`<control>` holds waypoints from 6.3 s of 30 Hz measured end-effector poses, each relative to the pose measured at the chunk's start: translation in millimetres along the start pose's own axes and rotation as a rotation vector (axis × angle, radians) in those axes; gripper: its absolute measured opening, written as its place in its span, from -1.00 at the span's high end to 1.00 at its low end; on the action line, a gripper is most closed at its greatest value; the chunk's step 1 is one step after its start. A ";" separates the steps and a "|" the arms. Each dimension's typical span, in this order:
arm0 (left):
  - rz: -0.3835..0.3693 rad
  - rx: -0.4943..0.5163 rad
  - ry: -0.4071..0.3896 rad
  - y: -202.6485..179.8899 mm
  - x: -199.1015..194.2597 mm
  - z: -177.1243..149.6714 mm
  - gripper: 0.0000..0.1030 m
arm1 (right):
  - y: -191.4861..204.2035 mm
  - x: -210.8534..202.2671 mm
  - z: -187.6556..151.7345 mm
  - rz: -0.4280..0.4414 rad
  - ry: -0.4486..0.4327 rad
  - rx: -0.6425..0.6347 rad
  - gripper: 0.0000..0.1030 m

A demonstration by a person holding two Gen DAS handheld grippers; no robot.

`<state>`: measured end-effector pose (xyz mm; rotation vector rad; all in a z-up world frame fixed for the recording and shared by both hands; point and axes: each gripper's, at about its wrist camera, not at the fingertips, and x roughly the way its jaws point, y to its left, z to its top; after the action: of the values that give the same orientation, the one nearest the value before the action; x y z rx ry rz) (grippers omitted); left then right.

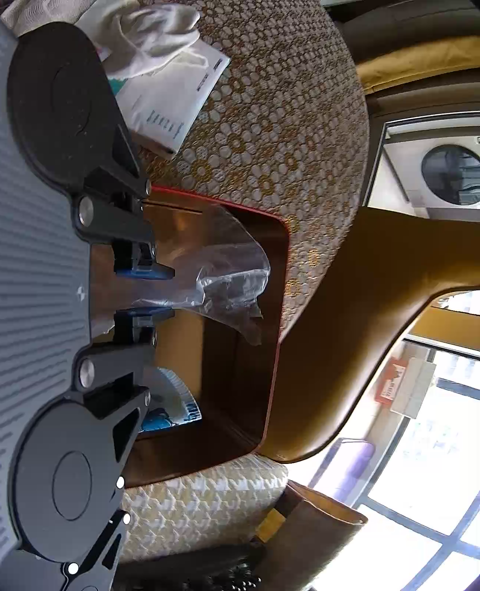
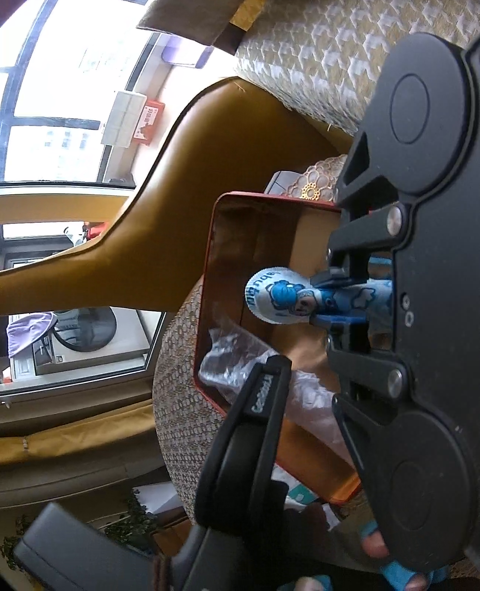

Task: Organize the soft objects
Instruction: 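Carry bag and mask to the orange-red box with both tools, then open both tools to drop bag and mask into the box, then grasp the brown bracelet with left tool while right tool grasps yellow toy, then carry bracelet and yellow toy into the orange-red box with both tools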

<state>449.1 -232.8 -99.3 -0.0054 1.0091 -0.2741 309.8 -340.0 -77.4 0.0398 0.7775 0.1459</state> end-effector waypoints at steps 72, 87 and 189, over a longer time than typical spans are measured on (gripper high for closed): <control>0.019 -0.032 -0.352 127.1 -275.6 -153.3 -0.77 | 130.7 -171.2 -31.7 0.173 -0.235 -0.126 -0.93; 0.069 -0.069 -0.364 193.8 -294.8 -215.2 -0.99 | 198.9 -176.1 -65.8 0.251 -0.269 -0.219 -0.99; 0.171 -0.267 -0.318 211.8 -246.1 -252.9 0.62 | 219.0 -142.2 -75.1 0.352 -0.082 -0.286 0.47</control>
<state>161.9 59.0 -57.1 -0.1990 0.7182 0.0206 131.7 -145.5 -12.4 -0.0889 0.6566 0.5847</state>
